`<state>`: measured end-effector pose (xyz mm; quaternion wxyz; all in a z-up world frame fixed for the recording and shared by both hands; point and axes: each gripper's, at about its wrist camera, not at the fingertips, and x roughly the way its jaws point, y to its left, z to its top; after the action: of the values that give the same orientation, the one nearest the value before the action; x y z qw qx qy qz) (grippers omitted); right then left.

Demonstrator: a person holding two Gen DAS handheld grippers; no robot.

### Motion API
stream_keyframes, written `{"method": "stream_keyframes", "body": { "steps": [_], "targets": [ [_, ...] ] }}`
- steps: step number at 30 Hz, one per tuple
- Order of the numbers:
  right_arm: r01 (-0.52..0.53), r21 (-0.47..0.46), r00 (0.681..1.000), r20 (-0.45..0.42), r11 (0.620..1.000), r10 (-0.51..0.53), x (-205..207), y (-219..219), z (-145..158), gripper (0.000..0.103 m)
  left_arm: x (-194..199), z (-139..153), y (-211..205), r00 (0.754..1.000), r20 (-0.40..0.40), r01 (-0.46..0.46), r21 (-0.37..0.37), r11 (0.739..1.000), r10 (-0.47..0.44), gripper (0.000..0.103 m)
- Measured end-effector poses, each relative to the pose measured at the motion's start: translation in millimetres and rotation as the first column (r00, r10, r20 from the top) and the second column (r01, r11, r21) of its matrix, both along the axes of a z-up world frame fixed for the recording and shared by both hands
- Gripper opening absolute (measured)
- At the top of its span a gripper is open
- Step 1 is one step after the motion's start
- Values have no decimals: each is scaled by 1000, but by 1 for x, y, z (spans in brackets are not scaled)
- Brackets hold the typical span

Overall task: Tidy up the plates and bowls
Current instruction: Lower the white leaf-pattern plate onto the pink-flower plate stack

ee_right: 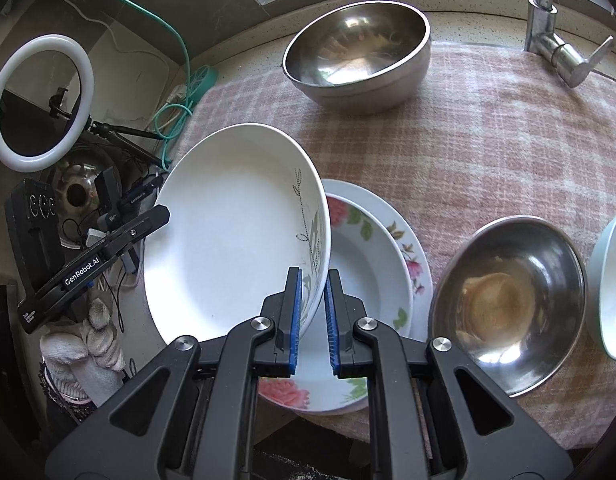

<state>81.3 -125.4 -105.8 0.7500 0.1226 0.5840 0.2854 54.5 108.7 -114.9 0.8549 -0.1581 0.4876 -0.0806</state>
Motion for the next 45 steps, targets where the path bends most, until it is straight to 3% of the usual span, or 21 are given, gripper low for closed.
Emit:
{"method": "stream_keyframes", "body": {
  "steps": [21,33,45],
  "targets": [
    [-2,-23,996,-88,1000,0,-24,-23,-38,12,-13,-21,-37,995,-73,64,47,997,-61,11],
    [7,-38,997,-75,999,-10,-24,-23,-36,12,-15,-32,-41,992,-103,81,76,994,-73,11],
    [-3,-40,998,-68,999,0,-23,-25,-34,18,-13,-34,-43,991,-111,90,74,993,-81,12]
  ]
}}
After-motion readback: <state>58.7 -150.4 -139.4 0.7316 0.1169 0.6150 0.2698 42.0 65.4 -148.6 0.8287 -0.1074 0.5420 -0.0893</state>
